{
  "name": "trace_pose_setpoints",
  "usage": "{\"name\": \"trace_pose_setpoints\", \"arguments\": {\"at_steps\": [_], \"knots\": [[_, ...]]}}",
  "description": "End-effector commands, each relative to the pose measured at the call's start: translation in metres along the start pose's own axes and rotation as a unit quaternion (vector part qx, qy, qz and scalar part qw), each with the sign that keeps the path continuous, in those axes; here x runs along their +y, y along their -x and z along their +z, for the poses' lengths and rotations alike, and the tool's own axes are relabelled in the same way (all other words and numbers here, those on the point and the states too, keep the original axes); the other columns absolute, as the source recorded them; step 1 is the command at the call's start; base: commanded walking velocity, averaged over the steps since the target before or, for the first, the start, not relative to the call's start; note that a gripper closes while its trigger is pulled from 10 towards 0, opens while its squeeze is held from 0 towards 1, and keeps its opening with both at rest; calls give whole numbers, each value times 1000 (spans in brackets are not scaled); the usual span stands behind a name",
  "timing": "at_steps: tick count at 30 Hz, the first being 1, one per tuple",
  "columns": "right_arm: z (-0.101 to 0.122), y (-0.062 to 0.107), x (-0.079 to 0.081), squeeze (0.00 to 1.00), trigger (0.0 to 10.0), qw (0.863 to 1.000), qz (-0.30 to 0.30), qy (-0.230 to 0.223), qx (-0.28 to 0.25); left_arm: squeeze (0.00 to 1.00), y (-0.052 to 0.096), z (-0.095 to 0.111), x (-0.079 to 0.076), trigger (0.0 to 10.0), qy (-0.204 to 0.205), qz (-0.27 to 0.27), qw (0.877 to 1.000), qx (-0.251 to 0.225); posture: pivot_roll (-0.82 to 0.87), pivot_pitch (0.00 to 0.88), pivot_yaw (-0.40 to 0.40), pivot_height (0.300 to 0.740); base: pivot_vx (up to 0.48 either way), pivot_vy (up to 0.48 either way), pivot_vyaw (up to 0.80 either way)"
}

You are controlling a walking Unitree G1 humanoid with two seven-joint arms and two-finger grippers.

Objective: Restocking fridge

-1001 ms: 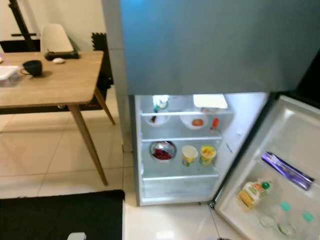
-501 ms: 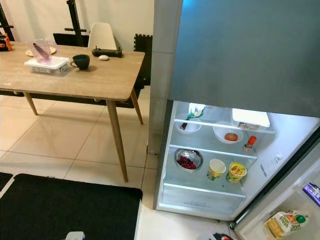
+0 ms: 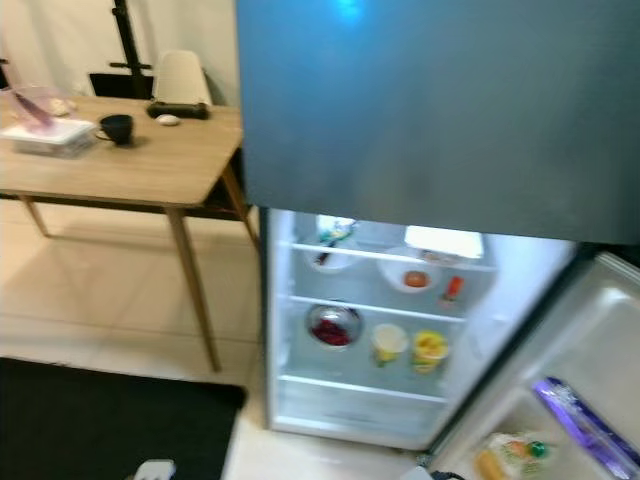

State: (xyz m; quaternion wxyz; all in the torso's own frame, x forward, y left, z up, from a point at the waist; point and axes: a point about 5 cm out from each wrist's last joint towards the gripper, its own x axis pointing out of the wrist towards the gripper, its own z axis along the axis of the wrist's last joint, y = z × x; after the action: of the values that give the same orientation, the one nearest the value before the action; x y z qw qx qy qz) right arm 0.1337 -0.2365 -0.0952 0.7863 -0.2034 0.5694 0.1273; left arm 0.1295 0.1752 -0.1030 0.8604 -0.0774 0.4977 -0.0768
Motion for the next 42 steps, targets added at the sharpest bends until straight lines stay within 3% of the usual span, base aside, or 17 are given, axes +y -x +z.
{"name": "trace_pose_setpoints", "arguments": {"at_steps": [1,7,18,29,42], "knots": [[0,1,-4,0,10000,1000,-7,3,0,0,0,-5,-2,10000,-1,-3,1000,13,-78,0,-46,740,0,-469,0],[8,0,-3,0,10000,1000,2,21,-17,0,0,-5,-3,10000,-1,-3,1000,11,-78,0,-46,740,0,-469,0],[30,-1,5,0,10000,995,42,65,-58,0,0,-3,-1,10000,5,7,1000,5,-80,0,-46,740,0,0,0],[55,1,18,0,10000,983,117,100,-100,0,0,-5,-3,10000,5,3,1000,6,-78,0,-46,740,0,0,800],[60,1,20,0,10000,978,127,125,-105,0,0,-5,-3,10000,6,3,1000,7,-79,0,-48,740,0,0,800]]}}
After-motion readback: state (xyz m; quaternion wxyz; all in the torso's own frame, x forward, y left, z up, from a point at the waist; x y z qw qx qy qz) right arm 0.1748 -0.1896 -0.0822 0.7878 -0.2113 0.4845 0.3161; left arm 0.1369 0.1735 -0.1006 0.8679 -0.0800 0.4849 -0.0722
